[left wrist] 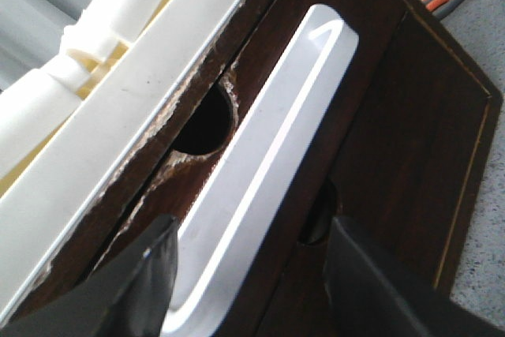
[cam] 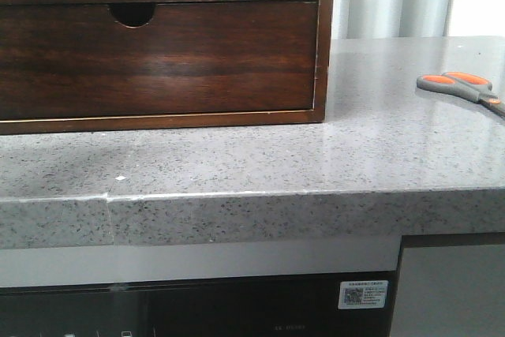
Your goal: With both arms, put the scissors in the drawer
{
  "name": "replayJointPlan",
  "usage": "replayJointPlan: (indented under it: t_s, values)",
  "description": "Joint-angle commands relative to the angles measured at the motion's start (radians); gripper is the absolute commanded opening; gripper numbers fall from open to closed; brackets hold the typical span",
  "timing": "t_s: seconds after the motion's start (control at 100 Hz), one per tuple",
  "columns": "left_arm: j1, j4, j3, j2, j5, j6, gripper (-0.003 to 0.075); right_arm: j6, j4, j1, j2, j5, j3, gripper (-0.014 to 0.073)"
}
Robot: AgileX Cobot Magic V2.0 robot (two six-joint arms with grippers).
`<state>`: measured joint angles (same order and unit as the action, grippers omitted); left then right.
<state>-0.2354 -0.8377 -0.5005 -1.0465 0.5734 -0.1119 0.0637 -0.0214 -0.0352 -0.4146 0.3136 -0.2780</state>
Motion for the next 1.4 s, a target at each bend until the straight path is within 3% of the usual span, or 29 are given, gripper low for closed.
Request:
replayJointPlan:
  t_s: [0.0, 0.35, 0.84, 1.14, 1.39]
  values:
    - [-0.008, 0.019, -0.055, -0.02, 0.07, 0.0, 0.0359, -0.011, -0.004, -0.002, -0.013, -0.071, -0.037, -0.0116]
    - [-0.008, -0.003, -0.09, -0.081, 0.073, -0.021, 0.0342, -0.011, -0.004, -0.002, -0.013, -0.071, -0.037, -0.0116]
    - [-0.008, -0.003, -0.091, -0.108, 0.055, -0.097, 0.0004, -0.011, -0.004, -0.002, -0.013, -0.069, -0.037, -0.0116]
    - [-0.008, -0.003, -0.091, -0.127, 0.032, -0.164, 0.0004, -0.011, -0.004, -0.002, -0.013, -0.068, -0.037, -0.0116]
    - [-0.008, -0.003, -0.091, -0.127, 0.014, -0.314, 0.0022, -0.011, -0.004, -0.002, -0.013, -0.067, -0.037, -0.0116]
